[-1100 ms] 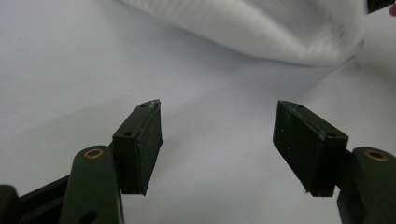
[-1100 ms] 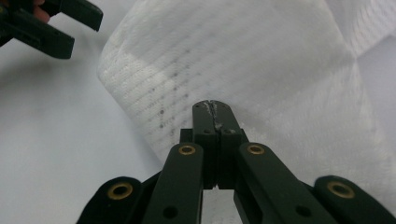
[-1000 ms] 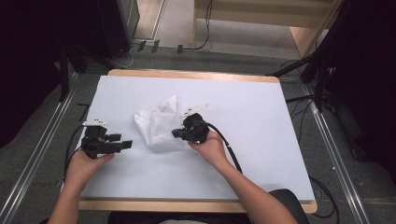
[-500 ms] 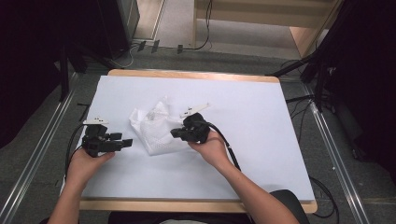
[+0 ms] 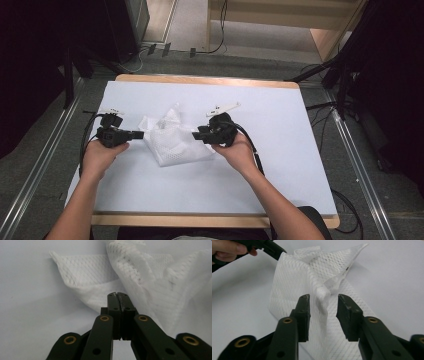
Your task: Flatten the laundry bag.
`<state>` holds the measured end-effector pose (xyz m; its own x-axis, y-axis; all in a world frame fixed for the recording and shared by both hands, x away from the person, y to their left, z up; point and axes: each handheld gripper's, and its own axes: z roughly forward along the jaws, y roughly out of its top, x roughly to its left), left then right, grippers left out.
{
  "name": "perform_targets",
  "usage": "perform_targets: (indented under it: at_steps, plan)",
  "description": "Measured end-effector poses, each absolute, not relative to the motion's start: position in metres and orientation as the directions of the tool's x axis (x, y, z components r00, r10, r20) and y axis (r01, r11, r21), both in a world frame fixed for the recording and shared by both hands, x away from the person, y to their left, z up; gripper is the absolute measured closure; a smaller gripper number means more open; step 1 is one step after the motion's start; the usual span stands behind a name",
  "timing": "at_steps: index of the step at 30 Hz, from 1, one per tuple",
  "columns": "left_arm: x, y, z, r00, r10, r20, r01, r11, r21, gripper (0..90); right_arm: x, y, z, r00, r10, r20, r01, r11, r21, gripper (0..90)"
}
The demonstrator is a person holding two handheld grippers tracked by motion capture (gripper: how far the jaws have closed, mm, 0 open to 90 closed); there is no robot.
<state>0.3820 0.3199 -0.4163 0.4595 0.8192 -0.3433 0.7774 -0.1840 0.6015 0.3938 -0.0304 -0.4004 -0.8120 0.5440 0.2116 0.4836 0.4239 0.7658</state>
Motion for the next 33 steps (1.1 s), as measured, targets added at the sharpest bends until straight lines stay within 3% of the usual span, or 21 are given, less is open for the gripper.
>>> perform_targets:
  at_steps: [7, 9, 10, 12, 13, 33]
  plan:
    - [0.396, 0.315, -0.436, 0.453, 0.811, -0.371, 0.783, -0.163, 0.6, 90.0, 0.405, -0.013, -0.405, -0.816, 0.534, 0.219, 0.493, 0.447, 0.747, 55.0]
    - [0.398, 0.312, -0.441, 0.453, 0.819, -0.351, 0.785, -0.18, 0.592, 90.0, 0.408, -0.01, -0.407, -0.818, 0.526, 0.233, 0.498, 0.444, 0.745, 66.0]
    - [0.399, 0.312, -0.444, 0.454, 0.817, -0.356, 0.789, -0.183, 0.587, 90.0, 0.408, -0.01, -0.407, -0.818, 0.526, 0.233, 0.498, 0.444, 0.745, 66.0]
    - [0.4, 0.311, -0.449, 0.449, 0.823, -0.347, 0.797, -0.194, 0.572, 90.0, 0.406, -0.007, -0.41, -0.83, 0.5, 0.249, 0.498, 0.462, 0.733, 83.2]
    - [0.401, 0.311, -0.451, 0.449, 0.825, -0.343, 0.8, -0.201, 0.565, 90.0, 0.404, -0.008, -0.41, -0.833, 0.495, 0.245, 0.494, 0.469, 0.733, 85.3]
    - [0.397, 0.314, -0.455, 0.46, 0.825, -0.329, 0.787, -0.207, 0.582, 89.1, 0.349, -0.059, -0.426, -0.838, 0.481, 0.258, 0.508, 0.514, 0.691, 89.0]
